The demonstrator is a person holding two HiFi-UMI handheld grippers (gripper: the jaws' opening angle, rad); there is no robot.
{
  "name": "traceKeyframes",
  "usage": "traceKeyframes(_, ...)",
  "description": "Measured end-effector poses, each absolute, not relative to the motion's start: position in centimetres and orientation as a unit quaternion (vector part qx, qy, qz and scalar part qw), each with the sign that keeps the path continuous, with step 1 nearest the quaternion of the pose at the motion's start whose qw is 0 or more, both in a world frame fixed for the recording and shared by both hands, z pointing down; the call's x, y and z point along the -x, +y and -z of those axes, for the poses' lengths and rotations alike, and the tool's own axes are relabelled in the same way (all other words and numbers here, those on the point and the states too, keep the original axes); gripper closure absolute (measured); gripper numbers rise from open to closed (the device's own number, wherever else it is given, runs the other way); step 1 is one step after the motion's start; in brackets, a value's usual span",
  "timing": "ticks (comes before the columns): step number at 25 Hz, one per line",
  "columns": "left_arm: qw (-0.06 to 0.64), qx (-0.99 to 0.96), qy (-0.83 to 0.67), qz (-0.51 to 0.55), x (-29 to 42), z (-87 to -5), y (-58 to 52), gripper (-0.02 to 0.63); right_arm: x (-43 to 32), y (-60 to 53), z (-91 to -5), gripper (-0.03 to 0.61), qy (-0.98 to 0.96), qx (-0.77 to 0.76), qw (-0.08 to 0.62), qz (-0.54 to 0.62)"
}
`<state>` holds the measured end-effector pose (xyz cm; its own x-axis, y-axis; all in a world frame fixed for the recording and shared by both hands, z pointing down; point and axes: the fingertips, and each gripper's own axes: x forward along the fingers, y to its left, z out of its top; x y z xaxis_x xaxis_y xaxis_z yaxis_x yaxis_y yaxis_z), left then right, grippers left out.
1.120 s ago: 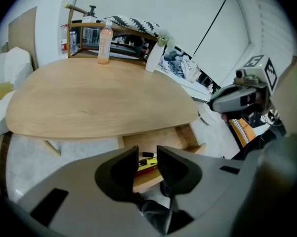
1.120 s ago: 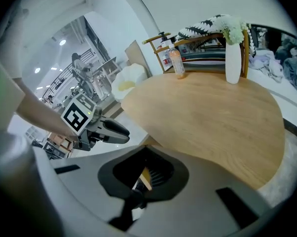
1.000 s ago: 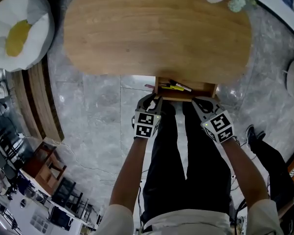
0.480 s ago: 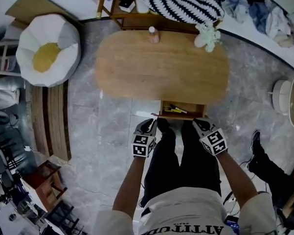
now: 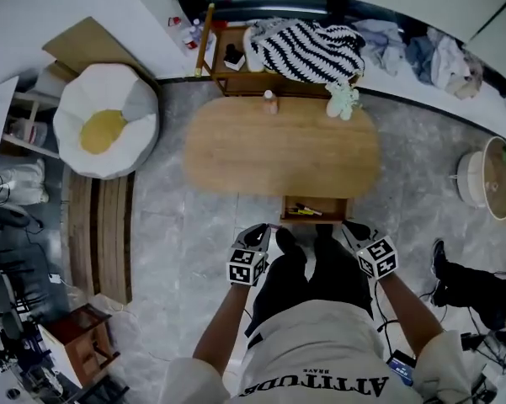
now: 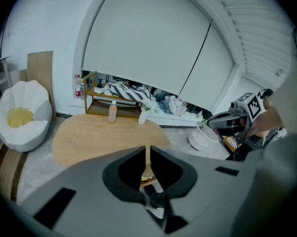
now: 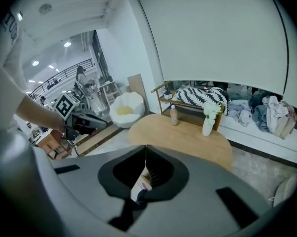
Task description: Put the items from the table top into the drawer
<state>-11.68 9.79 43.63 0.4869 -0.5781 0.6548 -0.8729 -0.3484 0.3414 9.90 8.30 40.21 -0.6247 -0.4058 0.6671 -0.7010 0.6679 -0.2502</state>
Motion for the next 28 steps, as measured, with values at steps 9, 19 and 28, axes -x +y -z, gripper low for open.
traceKeyframes(9, 0.295, -0.813, -0.463, -0.195, 11.5, -35.4, 12.1, 0.592, -13.3, 10.4, -32.0, 0.558, -0.869, -0.372, 0.251, -0.207)
traceKeyframes(19, 0.279, -0.811, -0.484, -0.173, 7.9, -30.5, 16.2, 0.593, -18.2, 14.6, -28.8, 0.558, -0.877, -0.374, 0.246, -0.173)
traceKeyframes(28, 0.274, -0.803, -0.508, -0.148, 3.9, -28.7, 20.6, 0.594, -22.5, 19.2, -26.6, 0.558, -0.888, -0.366, 0.24, -0.143)
